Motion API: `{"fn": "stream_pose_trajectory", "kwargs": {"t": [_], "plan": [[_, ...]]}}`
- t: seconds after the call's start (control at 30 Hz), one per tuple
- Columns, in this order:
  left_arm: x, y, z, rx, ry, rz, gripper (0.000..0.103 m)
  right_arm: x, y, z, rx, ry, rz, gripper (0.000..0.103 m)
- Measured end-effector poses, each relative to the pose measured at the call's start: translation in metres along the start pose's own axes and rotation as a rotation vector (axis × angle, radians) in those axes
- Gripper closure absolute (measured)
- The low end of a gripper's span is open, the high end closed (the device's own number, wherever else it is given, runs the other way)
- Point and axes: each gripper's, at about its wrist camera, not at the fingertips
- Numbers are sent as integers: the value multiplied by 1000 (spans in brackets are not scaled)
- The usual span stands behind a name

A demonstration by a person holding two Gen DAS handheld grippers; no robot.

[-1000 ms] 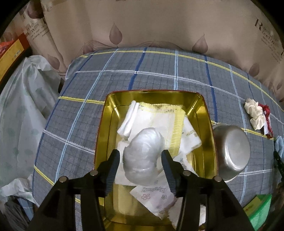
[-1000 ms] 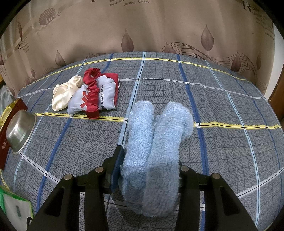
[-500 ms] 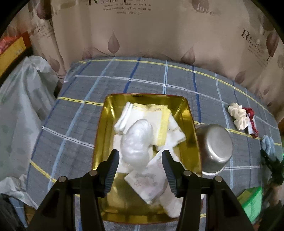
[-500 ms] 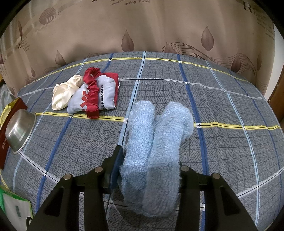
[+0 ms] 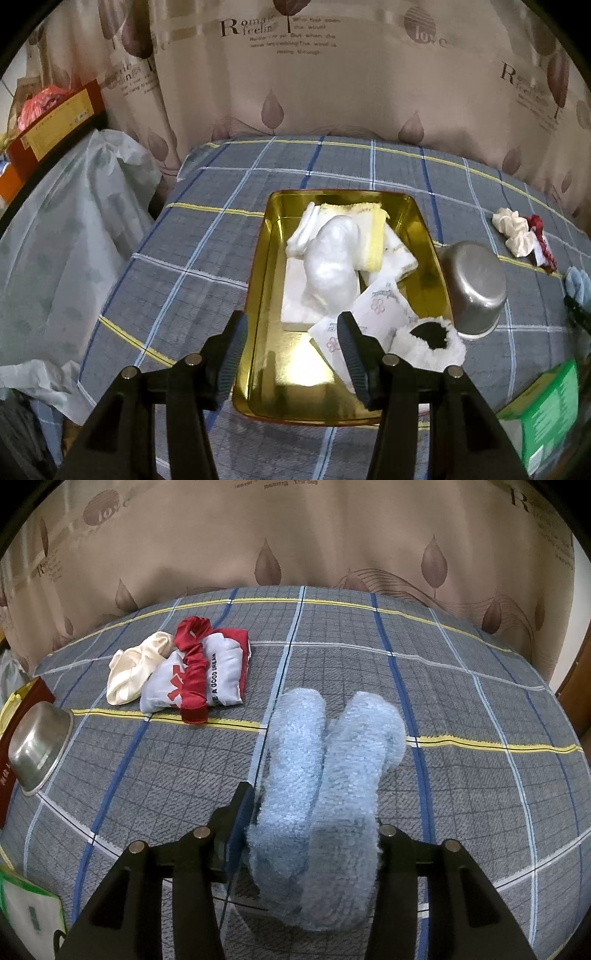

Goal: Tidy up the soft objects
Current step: 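Withdraw the open left gripper from the gold tray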

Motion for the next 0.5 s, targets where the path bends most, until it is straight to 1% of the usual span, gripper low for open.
{"fn": "stream_pose_trajectory", "kwargs": {"t": [0.2,0.37,0.5], "plan": [[2,1,-6,-30,-4,-3,51,1,0,0,0,9,-8,60],[0,3,-9,-52,-30,18,51,2,0,1,0,13,-11,60],[5,3,-9,-54,-8,12,51,3,0,1,1,11,-15,60]]}}
Point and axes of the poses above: each gripper's, at about its wrist camera, not at the fingertips, and y roughly against the way its jaws point, x to its left, z to its top, and after that the axes turned 10 degrees about -z, right-handed
